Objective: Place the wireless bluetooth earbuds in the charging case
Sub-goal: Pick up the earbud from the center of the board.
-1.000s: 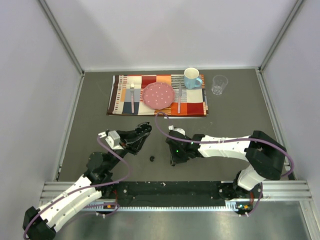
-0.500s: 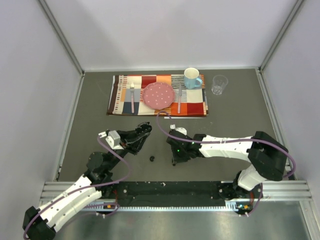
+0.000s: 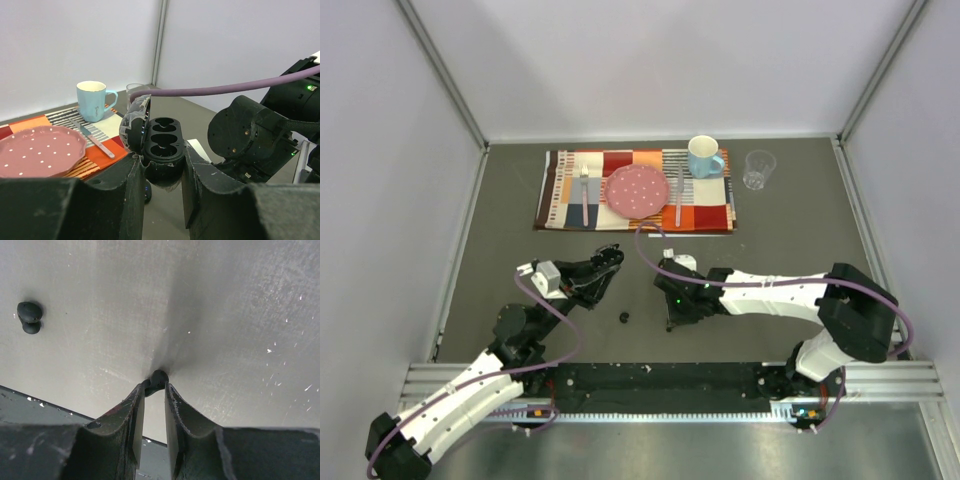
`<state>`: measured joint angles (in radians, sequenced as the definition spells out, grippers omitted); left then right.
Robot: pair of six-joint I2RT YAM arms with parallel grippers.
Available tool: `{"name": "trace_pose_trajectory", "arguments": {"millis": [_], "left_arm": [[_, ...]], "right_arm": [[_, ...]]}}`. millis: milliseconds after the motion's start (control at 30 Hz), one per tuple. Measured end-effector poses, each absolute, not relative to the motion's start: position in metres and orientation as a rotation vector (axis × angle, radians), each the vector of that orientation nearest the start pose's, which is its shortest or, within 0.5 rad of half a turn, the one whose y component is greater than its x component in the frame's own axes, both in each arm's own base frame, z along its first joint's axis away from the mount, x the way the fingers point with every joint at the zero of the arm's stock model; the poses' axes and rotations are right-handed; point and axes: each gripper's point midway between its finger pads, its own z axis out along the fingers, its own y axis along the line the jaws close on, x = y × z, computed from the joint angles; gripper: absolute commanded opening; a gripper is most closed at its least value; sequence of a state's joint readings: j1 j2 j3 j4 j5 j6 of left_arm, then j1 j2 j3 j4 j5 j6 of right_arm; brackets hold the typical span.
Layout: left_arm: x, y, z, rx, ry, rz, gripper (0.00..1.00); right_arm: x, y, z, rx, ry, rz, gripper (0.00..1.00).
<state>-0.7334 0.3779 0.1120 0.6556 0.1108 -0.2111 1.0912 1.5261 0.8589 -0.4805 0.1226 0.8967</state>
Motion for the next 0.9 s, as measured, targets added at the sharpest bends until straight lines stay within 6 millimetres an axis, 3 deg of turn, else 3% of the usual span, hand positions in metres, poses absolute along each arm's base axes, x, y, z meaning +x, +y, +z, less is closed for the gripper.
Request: {"name": "trace_pose_trajectory", "arguments": {"millis": [267, 667, 900], "left_arm": [[0.183, -0.202, 0.261, 0.415, 1.159, -0.893, 0.00], [0.182, -0.201, 0.263, 0.412, 1.150, -0.894, 0.00], [0.181, -0.200, 0.264, 0.410, 1.143, -0.895, 0.00]], "right_arm": [[0.134, 0.288, 0.032, -0.205, 2.788, 0.423, 0.21], [0.124, 0.288, 0.026, -0.148, 2.857, 0.425, 0.11], [0.125, 0.286, 0.025, -0.160, 2.853, 0.415, 0.15]]}}
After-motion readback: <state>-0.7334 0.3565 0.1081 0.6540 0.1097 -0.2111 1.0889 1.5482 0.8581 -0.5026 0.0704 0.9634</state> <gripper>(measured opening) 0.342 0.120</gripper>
